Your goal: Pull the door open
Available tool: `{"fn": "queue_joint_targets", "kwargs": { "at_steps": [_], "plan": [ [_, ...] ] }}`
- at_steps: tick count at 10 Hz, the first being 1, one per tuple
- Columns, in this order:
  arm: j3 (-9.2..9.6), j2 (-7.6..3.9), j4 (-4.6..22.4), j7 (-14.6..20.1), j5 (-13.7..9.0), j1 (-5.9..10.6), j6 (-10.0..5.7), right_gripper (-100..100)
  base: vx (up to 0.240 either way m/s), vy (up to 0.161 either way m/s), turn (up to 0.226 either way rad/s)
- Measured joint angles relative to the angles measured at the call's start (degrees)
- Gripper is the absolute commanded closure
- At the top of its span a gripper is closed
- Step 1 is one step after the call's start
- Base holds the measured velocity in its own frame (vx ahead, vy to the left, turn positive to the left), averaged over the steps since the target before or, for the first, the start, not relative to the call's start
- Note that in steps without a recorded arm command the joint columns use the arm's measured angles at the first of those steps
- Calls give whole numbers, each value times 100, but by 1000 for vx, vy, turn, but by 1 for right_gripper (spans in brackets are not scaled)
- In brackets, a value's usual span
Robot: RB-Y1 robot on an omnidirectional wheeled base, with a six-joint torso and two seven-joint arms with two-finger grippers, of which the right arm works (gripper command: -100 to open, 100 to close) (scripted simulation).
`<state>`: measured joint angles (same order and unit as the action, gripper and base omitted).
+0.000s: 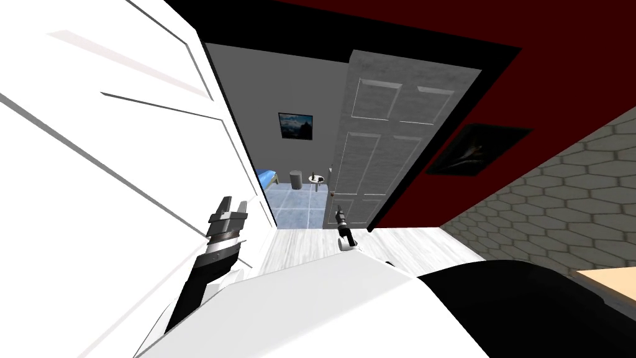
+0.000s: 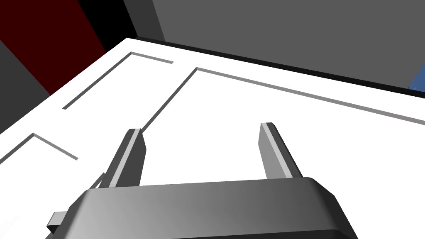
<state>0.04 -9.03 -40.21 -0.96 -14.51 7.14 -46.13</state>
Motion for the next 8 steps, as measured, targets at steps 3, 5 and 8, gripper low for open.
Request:
{"fn": "queue_joint_targets", "kwargs": {
  "at_steps": [3,5,8],
  "plan": [
    [3,-14,367,-12,-67,147,-79,-100,85,-21,18],
    [1,-28,604,-13,-111,263,-120,-100,100,-26,29],
    [2,-44,899,-17,-167,390,-177,-100,81,-9,50]
  ]
}}
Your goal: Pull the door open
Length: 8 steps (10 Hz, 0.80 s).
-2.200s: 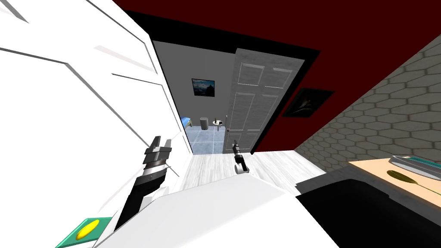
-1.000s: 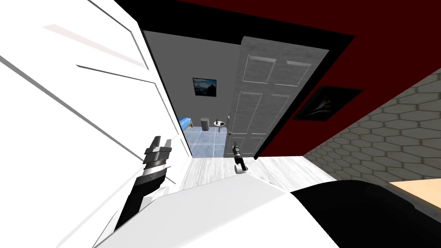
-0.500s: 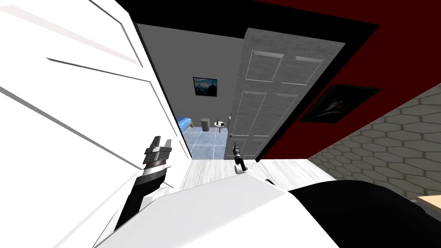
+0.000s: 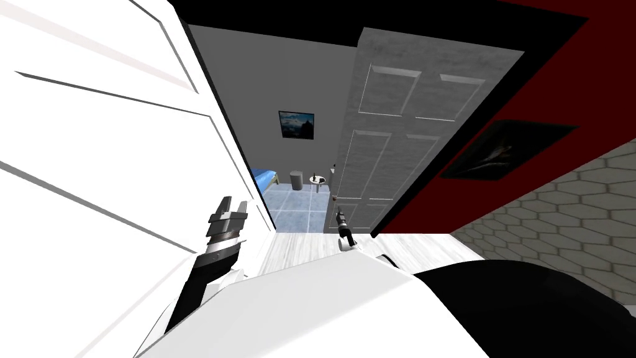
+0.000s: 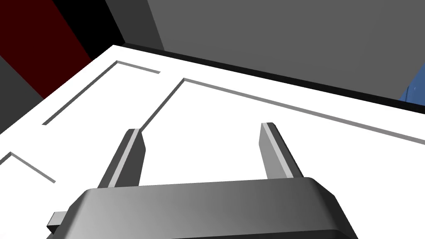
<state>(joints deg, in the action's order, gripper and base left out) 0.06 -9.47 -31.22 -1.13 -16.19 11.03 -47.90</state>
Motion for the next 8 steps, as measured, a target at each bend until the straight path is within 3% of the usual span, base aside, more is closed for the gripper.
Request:
{"fn": "queue_joint_targets", "kwargs": {
  "at_steps": [1,3,6,7,8],
  "plan": [
    [-13,-56,-137,26,-11,-108,46,-100,133,15,48],
    [-42,-142,-6,110,-35,-86,-16,-100,194,14,103],
    [-107,-350,-22,292,-89,-247,-77,-100,207,-4,111],
    [-140,-414,-346,308,-113,-447,47,-100,127,-2,21],
    [-145,-456,-313,354,-119,-395,17,-100,39,4,-5]
  ]
}}
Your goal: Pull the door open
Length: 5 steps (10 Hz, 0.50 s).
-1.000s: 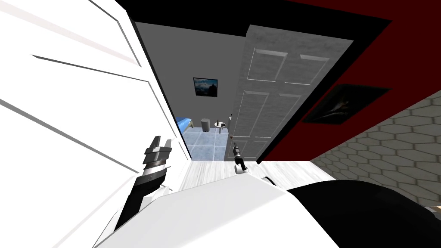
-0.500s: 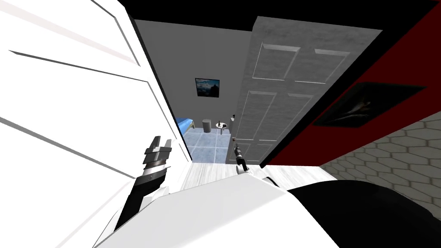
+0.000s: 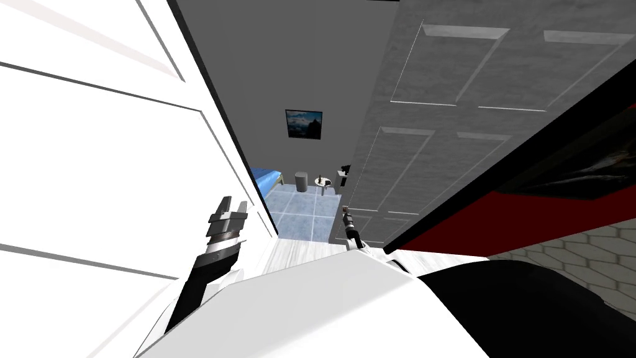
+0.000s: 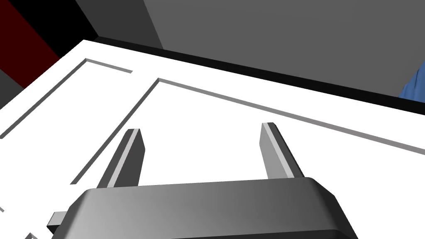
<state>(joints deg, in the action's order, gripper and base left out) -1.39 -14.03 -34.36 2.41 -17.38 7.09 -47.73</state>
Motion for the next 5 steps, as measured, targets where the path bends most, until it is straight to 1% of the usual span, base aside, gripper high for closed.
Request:
{"fn": "queue_joint_targets", "kwargs": {
  "at_steps": [1,2,3,4,5],
  "plan": [
    [6,-14,176,48,2,99,-121,-100,-7,6,-3],
    [1,-9,171,43,-1,52,-112,-100,-20,7,-5],
    [5,-18,338,56,1,111,-145,-100,91,-7,136],
    [-5,-94,450,130,-10,100,-213,-100,168,-20,78],
    [-24,-134,415,169,-24,57,-216,-100,69,-9,7]
  ]
}}
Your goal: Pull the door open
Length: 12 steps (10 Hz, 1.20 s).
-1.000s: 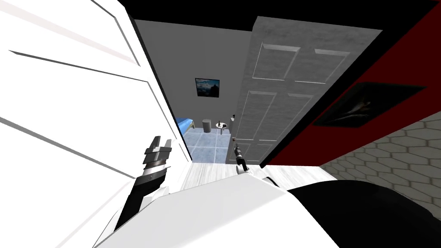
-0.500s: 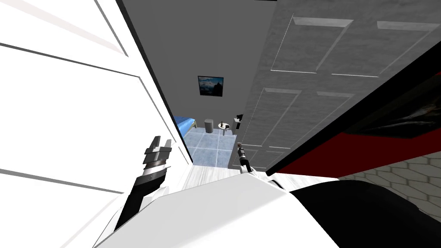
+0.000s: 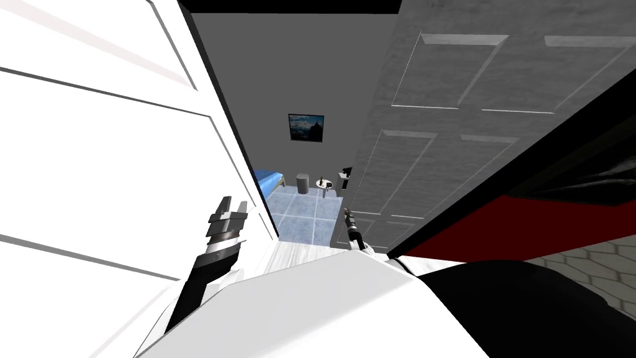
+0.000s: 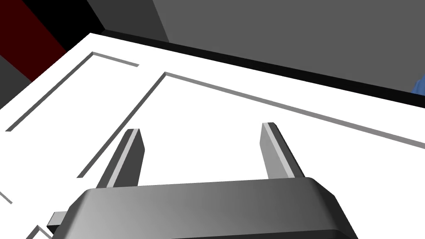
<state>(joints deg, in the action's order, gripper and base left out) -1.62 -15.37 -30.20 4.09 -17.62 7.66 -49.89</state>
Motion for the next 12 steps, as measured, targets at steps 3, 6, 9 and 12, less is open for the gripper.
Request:
{"fn": "queue_joint_targets", "kwargs": {
  "at_steps": [3,6,9,12],
  "plan": [
    [0,1,0,1,-1,-2,0,100,-20,3,-1],
    [2,1,5,-3,2,-2,11,100,-2,0,1],
    [56,-57,-32,70,40,-3,-10,100,-153,-27,85],
    [196,-110,-75,202,129,-78,-7,100,-184,-24,88]
  ]
}}
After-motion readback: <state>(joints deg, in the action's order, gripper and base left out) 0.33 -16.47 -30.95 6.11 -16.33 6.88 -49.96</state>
